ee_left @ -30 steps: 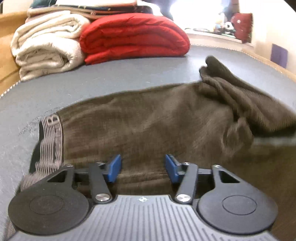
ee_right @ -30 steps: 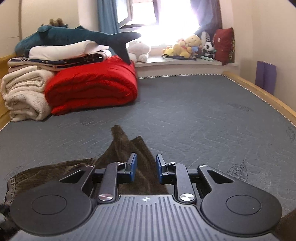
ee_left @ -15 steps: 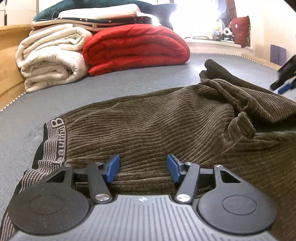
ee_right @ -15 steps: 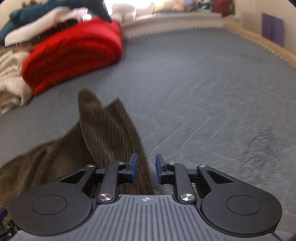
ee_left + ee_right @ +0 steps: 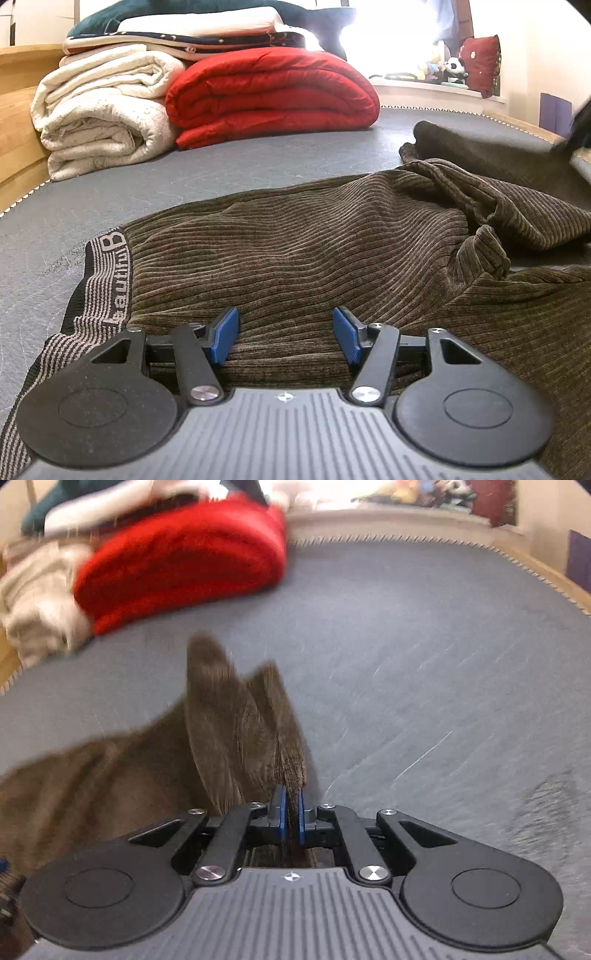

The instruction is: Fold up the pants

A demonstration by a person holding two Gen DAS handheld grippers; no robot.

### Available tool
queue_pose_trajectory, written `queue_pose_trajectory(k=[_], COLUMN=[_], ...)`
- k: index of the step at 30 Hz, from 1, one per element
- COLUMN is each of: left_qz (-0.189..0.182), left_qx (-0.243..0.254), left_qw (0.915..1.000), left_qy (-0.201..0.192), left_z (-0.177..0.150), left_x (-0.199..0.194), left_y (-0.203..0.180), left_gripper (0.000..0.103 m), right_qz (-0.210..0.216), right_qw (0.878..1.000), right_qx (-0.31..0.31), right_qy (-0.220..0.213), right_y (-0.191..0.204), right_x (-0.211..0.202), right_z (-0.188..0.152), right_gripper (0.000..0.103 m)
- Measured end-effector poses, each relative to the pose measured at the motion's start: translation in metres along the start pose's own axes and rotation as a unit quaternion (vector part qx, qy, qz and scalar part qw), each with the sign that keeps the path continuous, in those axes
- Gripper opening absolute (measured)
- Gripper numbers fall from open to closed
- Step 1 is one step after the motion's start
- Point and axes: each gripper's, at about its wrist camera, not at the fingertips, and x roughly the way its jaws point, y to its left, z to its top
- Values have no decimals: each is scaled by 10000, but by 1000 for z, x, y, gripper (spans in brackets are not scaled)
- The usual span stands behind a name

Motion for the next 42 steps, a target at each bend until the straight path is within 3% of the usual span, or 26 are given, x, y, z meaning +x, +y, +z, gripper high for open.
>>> queue_pose_trajectory(k=[2,4,8,9,11,12,15,16,17,18,22,25,28,31,33,34,37,39,41,42], left_qz=[2,1,43,50,67,72,85,94,103,114,156,167,205,240,230,233,241,245,248,253], left_qx=[-2,-8,44,51,66,64,72,79,89,104,142,152,194,246,232,234,241,246,249,258], left_qw=[10000,10000,10000,10000,10000,10000,9999,9999,9999,9999,9998,9997,9996,9994,9995,9994,9994,9994,9994,9993], left_qy=[-4,-8,-27,-27,-27,-23,-18,-18,-19,-20,-12,-8,-23,-36,-32,-32,-27,-28,-30,-31], left_z=[0,0,-1,-1,-1,-1,-1,-1,-1,-1,-1,-1,-2,-2,-2,-2,-2,-2,-2,-2], left_x=[1,1,1,1,1,0,0,0,0,0,0,1,1,1,1,1,0,0,0,1], left_y=[0,0,-2,-2,-4,-5,-6,-7,-7,-8,-11,-12,-15,-16,-16,-16,-16,-16,-16,-16], left_gripper=[63,63,64,64,64,64,64,64,65,65,65,65,65,66,66,66,66,66,66,66], right_qz=[617,962,1979,1873,1072,817,619,502,452,474,901,783,955,923,1124,1229,1369,1208,833,407], right_qw=[9965,9937,9764,9782,9895,9905,9842,9798,9742,9652,9153,8925,8613,8752,8804,8851,9087,9189,9049,8952], right_qx=[526,549,716,672,664,837,1595,1902,2194,2559,3925,4437,4988,4742,4598,4480,3944,3700,3868,3898], right_qy=[-188,-191,493,588,709,720,448,346,292,235,98,198,177,262,291,282,-46,-648,-1568,-2120], right_y=[-22,-34,-55,-56,-63,-69,-96,-103,-106,-111,-125,-121,-122,-115,-110,-108,-102,-104,-122,-131], right_x=[-41,-76,-97,-93,-78,-69,-53,-46,-37,-27,12,42,59,73,75,76,58,27,-21,-47], right_z=[14,13,-19,-28,-37,-38,-35,-33,-31,-31,-33,-34,-41,-38,-33,-29,-7,11,20,19], right_gripper=[6,0,3,6,20,22,25,31,43,46,48,52,52,50,34,13,8,7,6,6])
